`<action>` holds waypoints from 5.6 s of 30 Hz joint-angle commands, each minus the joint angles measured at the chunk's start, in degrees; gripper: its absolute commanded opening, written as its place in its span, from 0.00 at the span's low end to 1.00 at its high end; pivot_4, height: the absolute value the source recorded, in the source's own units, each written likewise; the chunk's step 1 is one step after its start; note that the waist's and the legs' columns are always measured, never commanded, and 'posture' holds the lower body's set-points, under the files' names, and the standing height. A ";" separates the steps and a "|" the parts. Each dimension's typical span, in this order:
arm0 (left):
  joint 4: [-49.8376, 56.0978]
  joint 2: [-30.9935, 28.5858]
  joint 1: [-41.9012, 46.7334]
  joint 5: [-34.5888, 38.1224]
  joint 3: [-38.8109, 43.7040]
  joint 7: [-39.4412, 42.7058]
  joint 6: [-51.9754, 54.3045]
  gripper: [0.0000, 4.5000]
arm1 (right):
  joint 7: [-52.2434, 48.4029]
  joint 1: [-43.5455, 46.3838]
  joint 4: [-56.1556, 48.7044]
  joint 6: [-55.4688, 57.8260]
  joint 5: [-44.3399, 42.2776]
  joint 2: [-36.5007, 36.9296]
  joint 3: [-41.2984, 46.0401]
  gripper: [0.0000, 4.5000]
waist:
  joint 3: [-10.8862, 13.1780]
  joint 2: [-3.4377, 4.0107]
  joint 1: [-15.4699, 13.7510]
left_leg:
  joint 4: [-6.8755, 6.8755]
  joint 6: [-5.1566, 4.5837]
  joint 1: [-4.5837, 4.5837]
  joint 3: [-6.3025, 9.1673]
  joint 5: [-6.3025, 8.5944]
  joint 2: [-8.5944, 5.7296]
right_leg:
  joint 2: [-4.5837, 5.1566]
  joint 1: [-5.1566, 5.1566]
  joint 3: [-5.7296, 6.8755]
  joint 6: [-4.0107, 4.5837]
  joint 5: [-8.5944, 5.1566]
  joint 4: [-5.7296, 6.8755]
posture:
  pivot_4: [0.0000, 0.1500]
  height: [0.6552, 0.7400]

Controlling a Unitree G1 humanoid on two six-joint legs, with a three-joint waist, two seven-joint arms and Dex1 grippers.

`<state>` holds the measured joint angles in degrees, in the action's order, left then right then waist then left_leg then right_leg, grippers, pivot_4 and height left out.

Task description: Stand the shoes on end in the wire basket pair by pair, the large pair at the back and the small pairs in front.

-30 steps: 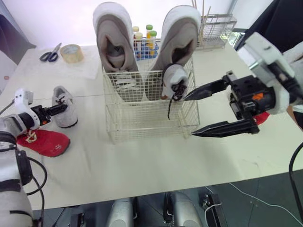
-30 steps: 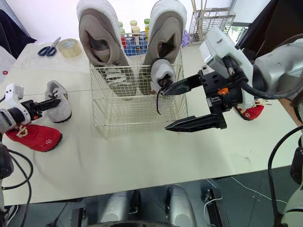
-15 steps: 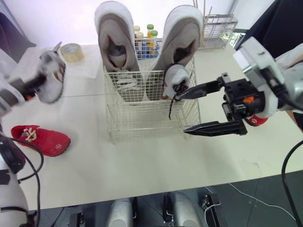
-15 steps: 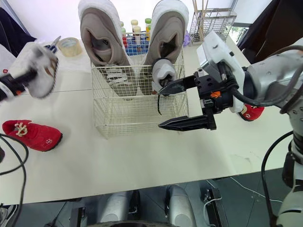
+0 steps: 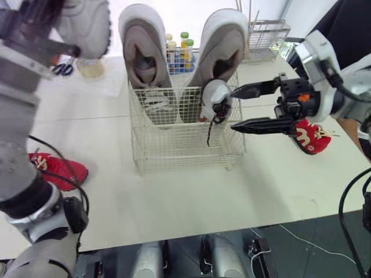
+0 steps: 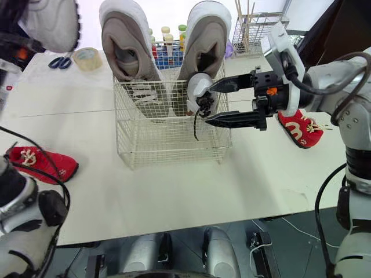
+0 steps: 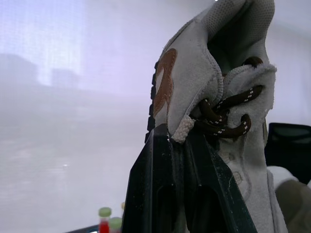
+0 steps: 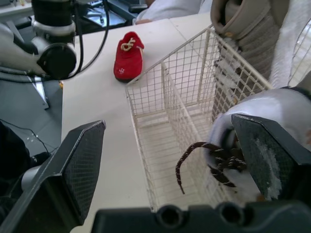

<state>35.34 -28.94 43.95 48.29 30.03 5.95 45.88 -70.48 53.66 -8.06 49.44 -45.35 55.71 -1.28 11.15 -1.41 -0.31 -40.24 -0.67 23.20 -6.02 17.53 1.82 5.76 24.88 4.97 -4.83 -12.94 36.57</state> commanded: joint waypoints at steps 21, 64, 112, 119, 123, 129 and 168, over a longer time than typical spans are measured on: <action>-3.77 11.30 -24.06 -24.47 -27.57 6.80 -28.86 0.02 | -2.35 0.46 0.08 5.87 1.80 2.84 4.56 1.00 | -0.12 0.14 -0.64 | 0.00 -0.12 -0.02 0.09 0.06 0.01 | -0.07 -0.27 0.12 0.11 0.07 -0.36 | 1.00 1.00; -14.26 19.79 -23.91 -38.90 -30.49 4.12 -42.22 0.02 | 4.28 -13.85 -11.13 15.05 -8.59 6.25 9.04 1.00 | -0.12 0.17 -0.50 | 0.00 -0.50 0.03 0.17 0.26 0.02 | -0.01 -0.28 0.25 0.11 0.08 -0.43 | 1.00 1.00; -1.32 -27.60 -27.22 32.57 1.62 5.94 4.09 0.95 | 17.22 -6.04 25.82 -2.14 2.58 1.86 22.81 1.00 | -0.23 0.47 -0.64 | 0.05 -0.17 0.07 0.16 0.10 -0.01 | -0.08 -0.29 0.20 0.26 -0.01 -0.60 | 1.00 1.00; -2.77 -21.79 -18.26 39.56 -12.09 19.33 5.33 0.95 | 26.83 -22.75 25.05 -20.66 17.15 3.17 27.18 1.00 | -0.22 0.50 -0.42 | 0.21 -0.03 0.09 -0.03 0.02 0.00 | -0.18 -0.17 0.18 0.07 0.04 -0.54 | 1.00 1.00; 4.01 -21.45 -19.78 29.44 -21.28 24.83 4.90 0.95 | 33.51 -39.44 18.26 -23.26 22.15 0.12 32.73 1.00 | -0.29 0.84 -0.44 | 0.29 0.06 0.08 -0.06 -0.03 0.00 | -0.22 -0.06 0.12 0.05 0.02 -0.51 | 1.00 1.00; 7.98 -17.43 -20.58 31.45 -24.95 24.39 3.38 0.95 | 33.94 -50.69 13.79 -23.57 20.82 -4.42 37.60 1.00 | -0.30 1.00 -0.19 | 0.22 0.14 -0.28 -0.11 -0.08 -0.02 | -0.27 -0.35 -0.08 0.04 0.02 -0.49 | 1.00 1.00; 10.74 -23.42 -27.46 36.72 -21.57 16.54 2.03 1.00 | 35.82 -13.56 71.18 -56.38 31.78 -12.65 22.31 0.46 | -0.28 1.06 1.10 | 0.26 0.07 -0.75 -0.14 -0.04 0.03 | -0.28 -0.78 -0.27 0.06 0.00 -0.50 | 1.00 1.00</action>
<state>46.06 -51.66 16.19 84.40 5.83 21.54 49.37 -35.40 38.48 65.44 -3.54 -13.13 41.43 19.62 10.87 -0.35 0.79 -39.97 -0.61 22.45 -6.16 17.49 1.85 5.48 24.11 4.70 -4.77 -12.94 36.07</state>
